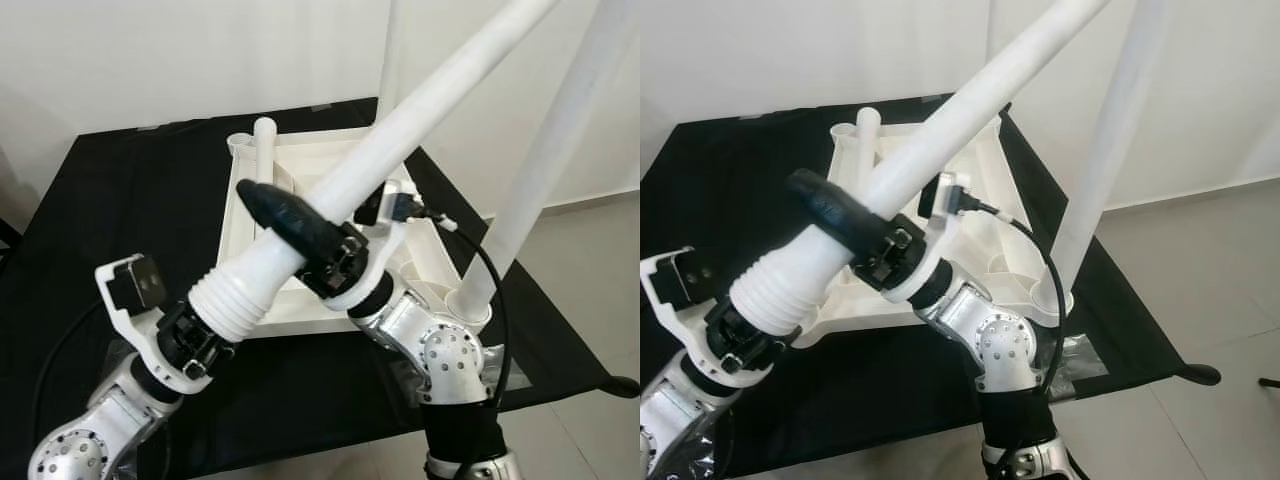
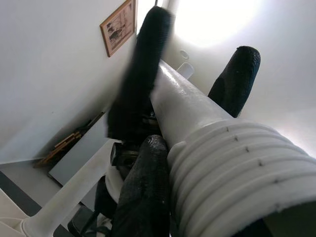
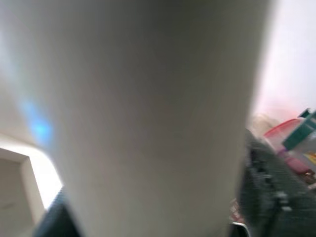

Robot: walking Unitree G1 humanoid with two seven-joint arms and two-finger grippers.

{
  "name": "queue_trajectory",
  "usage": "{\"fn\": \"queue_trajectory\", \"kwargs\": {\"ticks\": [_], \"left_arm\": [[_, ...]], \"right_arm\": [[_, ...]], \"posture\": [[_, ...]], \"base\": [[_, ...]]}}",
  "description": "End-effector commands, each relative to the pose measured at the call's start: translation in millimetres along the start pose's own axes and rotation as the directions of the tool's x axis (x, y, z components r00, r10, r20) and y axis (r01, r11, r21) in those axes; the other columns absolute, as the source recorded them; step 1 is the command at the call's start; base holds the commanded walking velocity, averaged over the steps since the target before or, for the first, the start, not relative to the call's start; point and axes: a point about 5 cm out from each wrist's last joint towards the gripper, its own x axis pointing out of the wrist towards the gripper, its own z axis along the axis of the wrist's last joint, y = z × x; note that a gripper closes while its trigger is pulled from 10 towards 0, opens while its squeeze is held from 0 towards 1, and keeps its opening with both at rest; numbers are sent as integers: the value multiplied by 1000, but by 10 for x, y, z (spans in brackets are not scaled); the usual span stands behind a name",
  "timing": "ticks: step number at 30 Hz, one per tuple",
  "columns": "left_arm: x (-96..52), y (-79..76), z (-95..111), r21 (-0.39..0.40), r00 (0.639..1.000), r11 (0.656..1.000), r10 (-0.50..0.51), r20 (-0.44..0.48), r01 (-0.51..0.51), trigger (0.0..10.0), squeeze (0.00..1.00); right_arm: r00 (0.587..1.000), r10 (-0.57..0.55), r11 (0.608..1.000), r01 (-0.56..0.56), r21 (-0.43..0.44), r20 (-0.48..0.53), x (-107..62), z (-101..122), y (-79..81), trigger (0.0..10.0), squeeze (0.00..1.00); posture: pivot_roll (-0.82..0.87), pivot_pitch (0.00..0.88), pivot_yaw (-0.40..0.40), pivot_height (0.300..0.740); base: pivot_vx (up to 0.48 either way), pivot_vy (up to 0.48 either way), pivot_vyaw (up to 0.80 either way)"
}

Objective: Building children table

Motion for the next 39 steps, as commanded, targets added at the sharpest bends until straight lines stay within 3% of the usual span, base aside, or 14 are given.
{"fn": "queue_trajectory", "kwargs": {"ticks": [1, 17, 18, 24, 27, 29, 32, 33, 35, 39], "left_arm": [[23, -26, -99, -34, 998, 999, -33, -53, 31, 10000, 0], [58, -14, -158, -41, 998, 999, -33, -49, 31, 10000, 24], [49, -7, -149, -45, 999, 999, -29, -39, 27, 10000, 1000], [-34, 37, -105, -29, 999, 999, 12, -32, -13, 10000, 1000], [-291, 92, -75, -9, 995, 996, 90, -44, -91, 10000, 1000], [-354, 100, -71, -3, 993, 994, 110, -49, -110, 10000, 1000], [-602, 160, -19, 29, 978, 979, 205, -42, -204, 10000, 1000], [-602, 160, -19, 29, 978, 979, 205, -42, -204, 10000, 1000], [-795, 214, 54, 58, 954, 953, 298, -21, -297, 10000, 1000], [-862, 227, 93, 73, 944, 942, 330, -8, -329, 10000, 1000]], "right_arm": [[992, 111, 993, -113, 45, 54, 246, -43, 89, 0, 0], [989, 142, 987, -144, 65, 34, 291, -85, 127, 0, 0], [991, 128, 990, -130, 56, 43, 293, -61, 109, 0, 0], [993, 85, 996, -87, 28, 83, 296, 52, 50, 0, 0], [991, 61, 998, -61, -5, 116, 286, 203, 8, 0, 0], [991, 56, 998, -55, -13, 121, 284, 233, 1, 0, 0], [987, 1, 998, 8, -60, 159, 270, 369, -67, 0, 0], [987, 1, 998, 8, -60, 159, 270, 369, -67, 0, 0], [975, -62, 992, 83, -92, 211, 250, 514, -143, 0, 0], [970, -85, 989, 110, -102, 228, 239, 563, -168, 0, 0]], "posture": [[-20, 105, 32, 740], [-24, 109, 33, 740], [-25, 110, 36, 740], [-22, 111, 34, 740], [-19, 111, 31, 740], [-19, 111, 31, 740], [-17, 111, 33, 740], [-17, 111, 33, 740], [-13, 113, 36, 740], [-12, 114, 34, 740]], "base": [[0, 0, 0], [0, 0, 0], [0, 0, 0], [0, 0, 0], [0, 0, 0], [0, 0, 0], [0, 0, 0], [0, 0, 0], [0, 0, 0], [0, 0, 0]]}}
